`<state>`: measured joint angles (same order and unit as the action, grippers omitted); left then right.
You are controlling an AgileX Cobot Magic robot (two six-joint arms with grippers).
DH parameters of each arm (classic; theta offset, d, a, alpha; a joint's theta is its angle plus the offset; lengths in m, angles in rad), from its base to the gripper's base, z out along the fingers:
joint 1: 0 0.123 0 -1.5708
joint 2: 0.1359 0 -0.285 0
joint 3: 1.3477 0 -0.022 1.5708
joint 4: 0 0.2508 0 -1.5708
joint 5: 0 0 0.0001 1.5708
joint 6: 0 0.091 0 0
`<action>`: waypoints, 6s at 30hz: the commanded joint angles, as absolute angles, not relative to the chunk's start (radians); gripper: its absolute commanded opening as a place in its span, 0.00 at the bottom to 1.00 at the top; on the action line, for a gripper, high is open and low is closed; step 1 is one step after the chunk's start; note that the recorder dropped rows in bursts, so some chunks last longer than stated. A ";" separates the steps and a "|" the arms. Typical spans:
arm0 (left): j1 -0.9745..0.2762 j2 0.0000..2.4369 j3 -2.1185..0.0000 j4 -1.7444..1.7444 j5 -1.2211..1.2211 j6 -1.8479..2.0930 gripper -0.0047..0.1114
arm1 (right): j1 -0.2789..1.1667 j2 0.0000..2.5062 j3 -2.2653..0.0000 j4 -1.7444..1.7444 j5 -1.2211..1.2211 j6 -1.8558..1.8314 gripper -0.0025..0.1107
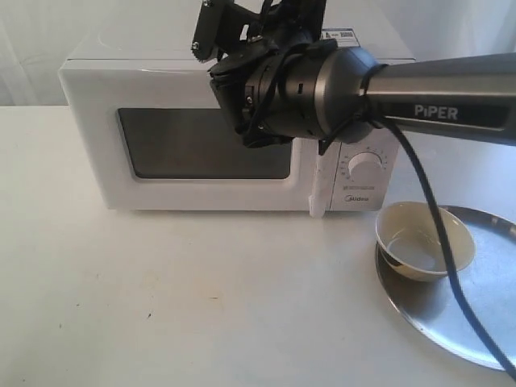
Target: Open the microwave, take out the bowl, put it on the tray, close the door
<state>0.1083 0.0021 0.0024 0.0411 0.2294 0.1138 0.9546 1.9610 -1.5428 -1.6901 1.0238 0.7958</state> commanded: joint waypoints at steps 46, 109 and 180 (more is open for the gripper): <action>0.108 0.000 0.000 0.034 0.232 0.109 0.04 | 0.957 0.619 -0.348 -1.656 0.172 1.471 0.02; 0.108 0.000 0.000 0.034 0.232 0.109 0.04 | 0.368 0.000 0.000 -0.149 0.387 0.282 0.02; 0.108 0.000 0.000 0.034 0.232 0.109 0.04 | 0.276 0.000 0.000 -0.128 0.310 -0.022 0.02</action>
